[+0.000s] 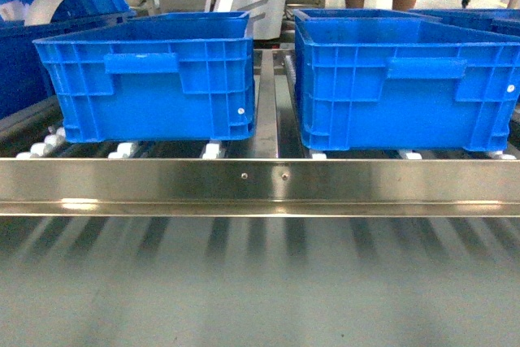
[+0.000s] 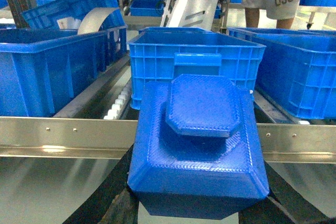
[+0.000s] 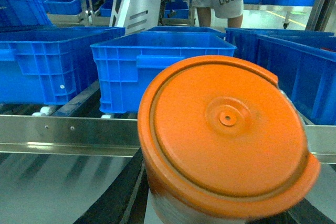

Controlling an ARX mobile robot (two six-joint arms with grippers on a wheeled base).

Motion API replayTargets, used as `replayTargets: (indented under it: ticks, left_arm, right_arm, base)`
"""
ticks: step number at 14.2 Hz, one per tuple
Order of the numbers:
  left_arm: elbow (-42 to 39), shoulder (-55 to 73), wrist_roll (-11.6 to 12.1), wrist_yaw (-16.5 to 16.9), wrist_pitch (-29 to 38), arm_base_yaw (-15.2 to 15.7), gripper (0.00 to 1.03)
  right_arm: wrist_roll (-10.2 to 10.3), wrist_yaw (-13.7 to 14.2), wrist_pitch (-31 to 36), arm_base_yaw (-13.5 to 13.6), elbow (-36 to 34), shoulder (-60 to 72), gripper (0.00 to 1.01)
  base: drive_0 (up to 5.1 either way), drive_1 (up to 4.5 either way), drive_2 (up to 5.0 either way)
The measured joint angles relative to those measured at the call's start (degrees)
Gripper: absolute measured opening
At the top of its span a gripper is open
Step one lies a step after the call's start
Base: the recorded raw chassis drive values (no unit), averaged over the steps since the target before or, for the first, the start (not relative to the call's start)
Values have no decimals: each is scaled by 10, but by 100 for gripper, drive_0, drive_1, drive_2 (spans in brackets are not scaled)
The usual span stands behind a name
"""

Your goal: Sort blue parts and orange caps into right shelf containers

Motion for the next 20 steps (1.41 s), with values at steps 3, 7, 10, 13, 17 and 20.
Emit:
replayTargets:
  ticks: [3, 7, 10, 13, 17, 20]
  left_arm:
    - [0, 0, 0, 0, -1, 0, 43]
    - [0, 0, 0, 0, -1, 0, 43]
    - [0, 0, 0, 0, -1, 0, 43]
    - [0, 0, 0, 0, 1, 0, 43]
    - [0, 0, 0, 0, 0, 0, 43]
    - [0, 0, 0, 0, 0, 0, 43]
  right_arm:
    - [0, 0, 0, 0, 0, 0, 44]
    - [0, 0, 0, 0, 0, 0, 44]
    - [0, 0, 2, 0, 0, 0, 44]
    - [0, 0, 0, 0, 0, 0, 44]
    - [0, 0, 0, 0, 0, 0, 44]
    - [0, 0, 3, 0, 0, 0, 44]
  base:
    - [5, 428, -418]
    - [8, 431, -415]
    - [-3, 419, -426]
    - [-3, 420, -426]
    - [5, 428, -419]
    - [0, 0, 0]
